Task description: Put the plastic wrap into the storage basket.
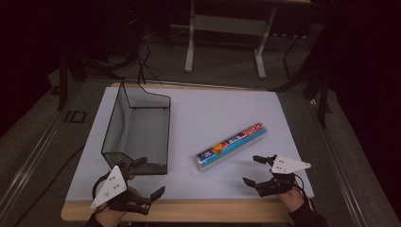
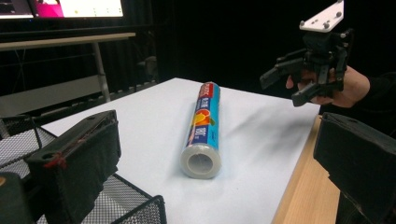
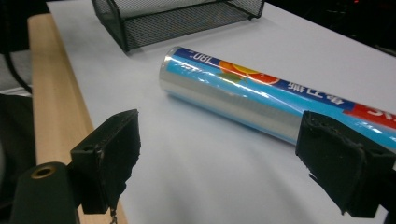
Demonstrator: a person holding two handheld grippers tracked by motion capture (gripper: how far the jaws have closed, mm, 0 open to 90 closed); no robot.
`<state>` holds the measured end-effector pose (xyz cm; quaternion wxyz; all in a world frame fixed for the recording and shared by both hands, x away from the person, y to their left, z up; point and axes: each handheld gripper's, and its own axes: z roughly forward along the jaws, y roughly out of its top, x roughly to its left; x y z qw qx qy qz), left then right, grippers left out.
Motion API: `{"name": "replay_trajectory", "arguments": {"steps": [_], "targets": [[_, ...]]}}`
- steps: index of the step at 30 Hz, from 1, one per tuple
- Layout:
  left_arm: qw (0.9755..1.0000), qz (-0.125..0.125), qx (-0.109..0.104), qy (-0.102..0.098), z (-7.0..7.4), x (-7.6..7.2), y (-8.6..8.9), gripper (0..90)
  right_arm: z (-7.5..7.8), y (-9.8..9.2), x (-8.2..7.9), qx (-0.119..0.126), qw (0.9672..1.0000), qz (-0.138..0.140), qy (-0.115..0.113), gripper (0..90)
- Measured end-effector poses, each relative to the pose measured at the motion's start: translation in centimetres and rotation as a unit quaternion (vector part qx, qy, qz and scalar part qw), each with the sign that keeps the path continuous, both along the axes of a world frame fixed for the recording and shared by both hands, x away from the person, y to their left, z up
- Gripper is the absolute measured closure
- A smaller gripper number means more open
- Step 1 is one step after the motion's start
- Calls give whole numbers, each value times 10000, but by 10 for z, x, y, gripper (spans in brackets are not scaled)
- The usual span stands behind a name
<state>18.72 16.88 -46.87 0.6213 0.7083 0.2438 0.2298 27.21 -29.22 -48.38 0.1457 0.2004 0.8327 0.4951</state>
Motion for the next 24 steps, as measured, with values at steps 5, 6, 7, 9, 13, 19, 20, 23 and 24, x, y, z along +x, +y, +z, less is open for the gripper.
{"name": "replay_trajectory", "arguments": {"steps": [5,6,7,9,13,19,20,23,24], "targets": [[10000,-26,33,22,-1,1,-2,12,-1,-3,0,70,10000,51,1,122],[10000,-31,35,7,0,1,-2,12,-1,-3,0,64,10000,72,11,120],[10000,-31,35,7,0,1,-2,12,-1,-3,0,64,10000,72,11,120],[10000,-50,35,3,0,0,-2,12,-1,-3,0,36,9999,106,25,118],[9999,-104,68,7,0,0,-2,12,-2,4,-1,-273,9995,186,15,104],[9998,-86,141,-55,0,-2,-3,12,4,5,-6,-92,9996,235,-114,104],[9999,-93,112,-50,0,-2,-3,12,5,6,-7,-87,9995,277,-143,103],[9999,-123,106,-55,0,-2,-4,12,7,9,-8,-41,9988,460,-135,104],[9998,-136,145,-75,0,-2,-4,12,10,13,-7,-107,9966,799,174,104]]}}
